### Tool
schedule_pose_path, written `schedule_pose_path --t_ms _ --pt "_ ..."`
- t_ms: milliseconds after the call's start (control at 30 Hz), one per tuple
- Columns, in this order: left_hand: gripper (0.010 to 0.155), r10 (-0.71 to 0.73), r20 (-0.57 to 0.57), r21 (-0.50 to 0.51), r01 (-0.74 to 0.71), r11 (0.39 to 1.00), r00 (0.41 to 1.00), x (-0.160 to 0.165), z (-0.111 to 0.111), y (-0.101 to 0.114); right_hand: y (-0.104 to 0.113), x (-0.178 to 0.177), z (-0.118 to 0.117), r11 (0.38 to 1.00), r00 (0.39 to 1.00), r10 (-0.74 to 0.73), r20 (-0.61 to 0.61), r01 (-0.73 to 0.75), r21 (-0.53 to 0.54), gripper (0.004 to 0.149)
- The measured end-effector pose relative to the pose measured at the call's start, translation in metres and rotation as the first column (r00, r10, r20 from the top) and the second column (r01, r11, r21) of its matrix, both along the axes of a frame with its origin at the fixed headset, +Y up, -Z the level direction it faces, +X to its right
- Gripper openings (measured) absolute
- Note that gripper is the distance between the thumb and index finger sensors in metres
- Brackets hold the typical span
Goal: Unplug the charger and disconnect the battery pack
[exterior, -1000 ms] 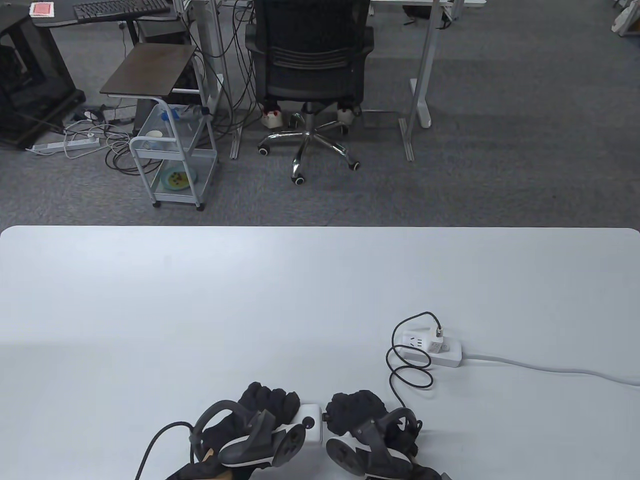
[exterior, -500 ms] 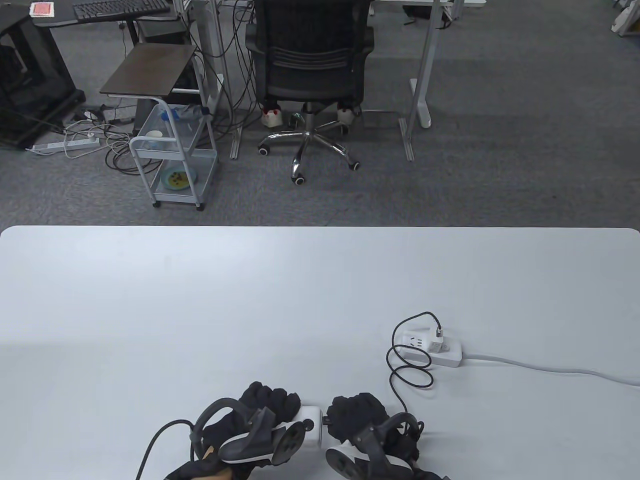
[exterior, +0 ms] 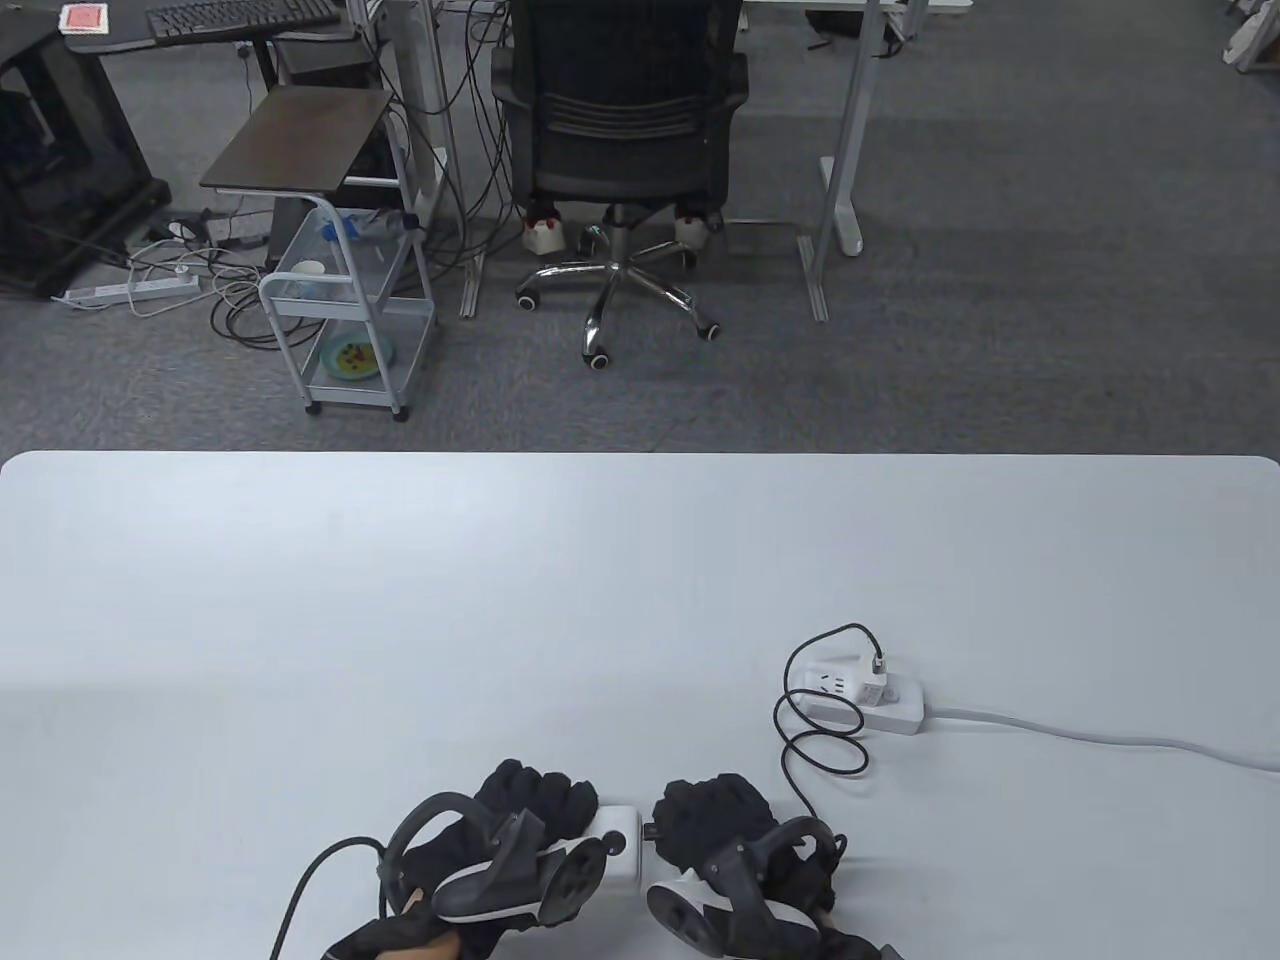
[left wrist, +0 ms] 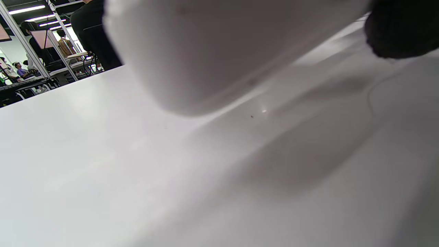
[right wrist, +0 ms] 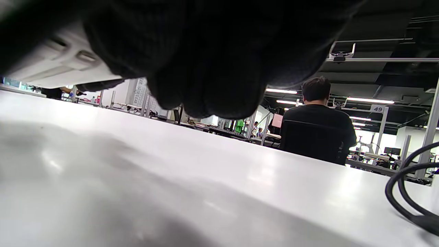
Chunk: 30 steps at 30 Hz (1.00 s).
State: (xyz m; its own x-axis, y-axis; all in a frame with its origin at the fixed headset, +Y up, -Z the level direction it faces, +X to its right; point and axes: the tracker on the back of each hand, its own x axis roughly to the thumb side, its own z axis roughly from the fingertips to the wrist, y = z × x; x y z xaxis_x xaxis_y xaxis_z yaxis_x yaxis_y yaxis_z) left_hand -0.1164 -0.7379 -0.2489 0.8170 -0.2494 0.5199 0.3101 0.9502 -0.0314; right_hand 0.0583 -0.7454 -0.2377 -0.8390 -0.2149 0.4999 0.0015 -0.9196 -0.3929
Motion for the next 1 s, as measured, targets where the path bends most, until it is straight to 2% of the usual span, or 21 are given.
schedule_pose_path --t_ms 100,267,433,600,767,833,900,933,1000 --pt "0.118 0.005 0.0 -0.025 -0.005 1.0 1.0 -0.003 -0.003 -0.002 0.0 -0.003 0.006 0.998 0.998 0.058 -0.022 -0.057 0.03 0.041" --pt "0.117 0.018 -0.002 0.006 -0.018 1.0 1.0 -0.002 0.001 0.004 0.006 -0.002 0.0 1.0 1.0 0.02 0.015 -0.02 0.012 0.04" --pt "0.118 0.007 0.004 -0.032 -0.007 0.999 1.0 -0.002 -0.001 -0.001 0.005 -0.005 0.009 0.995 0.996 0.09 0.0 -0.09 0.045 0.041" --pt "0.117 0.046 -0.022 -0.025 -0.047 0.999 0.999 -0.003 -0.001 0.004 0.011 0.0 0.002 1.0 1.0 0.019 0.021 -0.02 0.024 0.04" --pt "0.119 0.03 -0.012 -0.051 -0.031 0.998 0.999 -0.005 0.0 -0.002 0.01 -0.005 0.006 0.994 0.995 0.097 -0.004 -0.097 0.049 0.04" --pt "0.118 0.044 -0.017 -0.052 -0.045 0.998 0.999 -0.004 0.0 -0.001 0.011 -0.005 0.003 0.993 0.995 0.103 0.02 -0.103 0.049 0.039" --pt "0.118 0.008 -0.031 -0.025 -0.009 1.0 0.999 -0.007 0.0 0.0 0.013 0.001 0.002 0.985 0.989 0.135 0.058 -0.14 0.096 0.039" --pt "0.118 -0.01 -0.035 -0.005 0.01 1.0 0.999 -0.011 -0.002 -0.001 0.015 0.006 0.002 0.987 0.991 0.125 0.049 -0.129 0.094 0.039" --pt "0.118 -0.004 -0.052 -0.03 0.003 1.0 0.999 -0.021 -0.006 -0.004 0.017 0.013 0.005 0.994 0.995 0.076 0.062 -0.081 0.075 0.039"
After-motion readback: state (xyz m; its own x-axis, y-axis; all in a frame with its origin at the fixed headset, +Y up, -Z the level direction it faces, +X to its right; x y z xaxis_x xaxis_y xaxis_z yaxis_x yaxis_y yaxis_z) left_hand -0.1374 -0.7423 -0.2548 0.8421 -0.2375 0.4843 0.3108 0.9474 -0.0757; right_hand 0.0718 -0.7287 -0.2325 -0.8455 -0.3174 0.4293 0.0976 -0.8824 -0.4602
